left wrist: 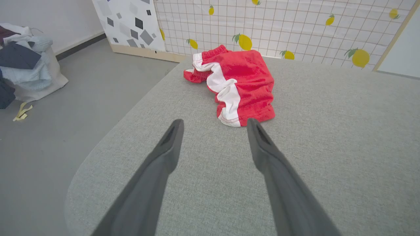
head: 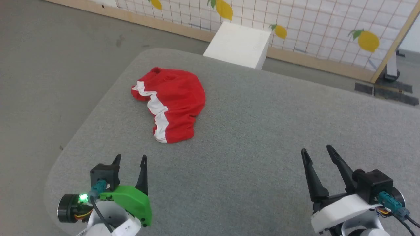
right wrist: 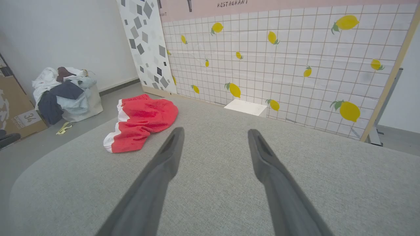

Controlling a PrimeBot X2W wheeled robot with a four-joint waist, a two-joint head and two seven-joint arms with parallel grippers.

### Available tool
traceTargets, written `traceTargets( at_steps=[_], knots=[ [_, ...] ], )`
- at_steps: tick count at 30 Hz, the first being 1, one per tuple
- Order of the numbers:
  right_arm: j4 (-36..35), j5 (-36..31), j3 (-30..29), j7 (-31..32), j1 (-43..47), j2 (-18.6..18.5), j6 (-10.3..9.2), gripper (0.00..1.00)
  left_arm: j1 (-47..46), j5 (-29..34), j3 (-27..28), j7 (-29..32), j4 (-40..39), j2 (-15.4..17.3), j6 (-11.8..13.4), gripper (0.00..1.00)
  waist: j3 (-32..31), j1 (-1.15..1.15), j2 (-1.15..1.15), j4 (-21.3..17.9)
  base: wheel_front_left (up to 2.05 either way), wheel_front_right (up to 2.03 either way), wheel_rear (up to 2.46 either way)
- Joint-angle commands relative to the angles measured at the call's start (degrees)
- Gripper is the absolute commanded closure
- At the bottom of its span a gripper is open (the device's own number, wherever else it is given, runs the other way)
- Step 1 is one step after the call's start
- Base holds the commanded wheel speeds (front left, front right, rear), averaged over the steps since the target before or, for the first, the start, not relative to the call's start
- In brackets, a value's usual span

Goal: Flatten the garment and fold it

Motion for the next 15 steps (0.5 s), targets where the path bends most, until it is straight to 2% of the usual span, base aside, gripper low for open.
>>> traceTargets(
  at_steps=[1, 4, 8, 13, 15],
  knots=[
    [-0.84, -0.41, 0.01, 0.28, -0.68, -0.36, -0.08, 0.00, -1.87, -0.47, -0.16, 0.58, 0.31, 0.21, -0.69, 0.00, 2.34, 0.00, 0.00, -1.54, 0.00, 0.00, 0.00],
    [-2.24, -0.69, 0.30, 0.98, -1.71, -1.04, -0.08, 0.00, -4.52, -1.79, 0.73, 1.55, 1.16, 0.27, -0.89, 0.00, 5.47, 0.00, 0.00, -3.11, 0.00, 0.00, 0.00],
    [-4.42, -0.98, 0.89, 1.90, -3.18, -2.10, -0.08, 0.00, -10.65, -3.58, 1.17, 3.38, 4.93, 0.70, -2.41, 0.00, 9.94, 0.00, 0.00, -5.44, 0.00, 0.00, 0.00],
    [-7.21, -1.18, 0.93, 2.92, -4.91, -3.75, -0.08, 0.00, -21.89, -5.72, 1.59, 7.06, 13.21, 1.91, -4.98, 0.00, 14.89, 0.00, 0.00, -7.94, 0.00, 0.00, 0.00],
    [-8.29, -1.11, 0.81, 3.28, -5.71, -4.39, -0.08, 0.00, -26.61, -6.79, 1.82, 10.31, 17.27, 2.44, -5.66, 0.00, 16.69, 0.00, 0.00, -8.80, 0.00, 0.00, 0.00]
  ],
)
